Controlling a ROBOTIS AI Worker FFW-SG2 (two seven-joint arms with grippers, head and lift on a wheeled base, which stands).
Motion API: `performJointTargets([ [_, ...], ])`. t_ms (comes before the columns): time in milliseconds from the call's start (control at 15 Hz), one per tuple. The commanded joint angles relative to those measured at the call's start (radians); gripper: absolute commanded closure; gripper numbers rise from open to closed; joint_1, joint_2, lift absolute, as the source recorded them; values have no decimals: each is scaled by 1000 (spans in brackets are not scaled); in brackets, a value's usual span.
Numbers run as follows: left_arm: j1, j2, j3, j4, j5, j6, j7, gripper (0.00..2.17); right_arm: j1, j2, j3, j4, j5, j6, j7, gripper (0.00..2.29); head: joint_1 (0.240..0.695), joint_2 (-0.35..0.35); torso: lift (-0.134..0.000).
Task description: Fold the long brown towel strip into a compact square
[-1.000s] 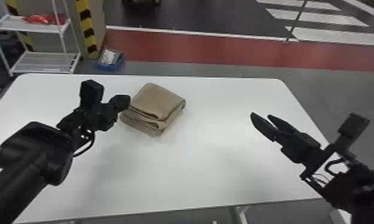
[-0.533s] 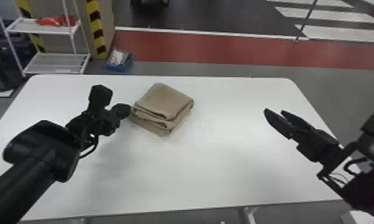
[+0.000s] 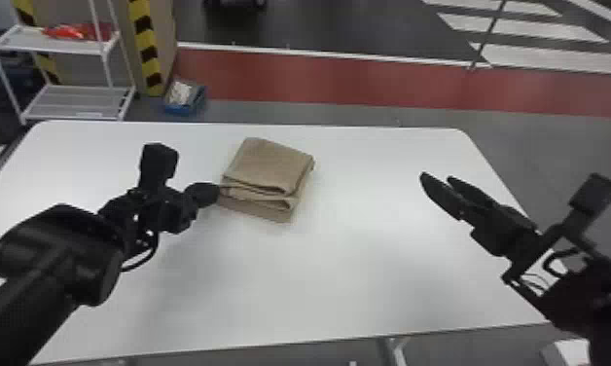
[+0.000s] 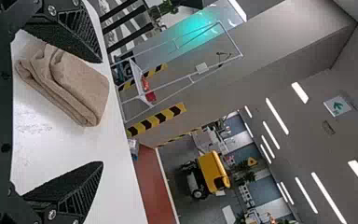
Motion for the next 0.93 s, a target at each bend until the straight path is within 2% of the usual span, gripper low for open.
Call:
performJointTargets([
  [0,43,6,19,-83,16,72,-10,1426,-3,2,-1,13,-2,-3,0,117,695,-165,-120],
  [267,126,21,30,-227,39,167,-11,1426,-9,2,-4,27,-5,-3,0,117,695,-188,-120],
  [600,172,23,64,-293,48,192,-13,1426,-8,5,-14,41,-5,-6,0,117,695,-214,-120],
  [733,186,43,88,-340,52,219,-11,1426,-6,10,-13,46,6,-9,0,117,695,-220,-120],
  [867,239,63,149,-452,66,275,-2,1423,-17,8,-10,64,27,-9,-2,107,695,-215,-120],
])
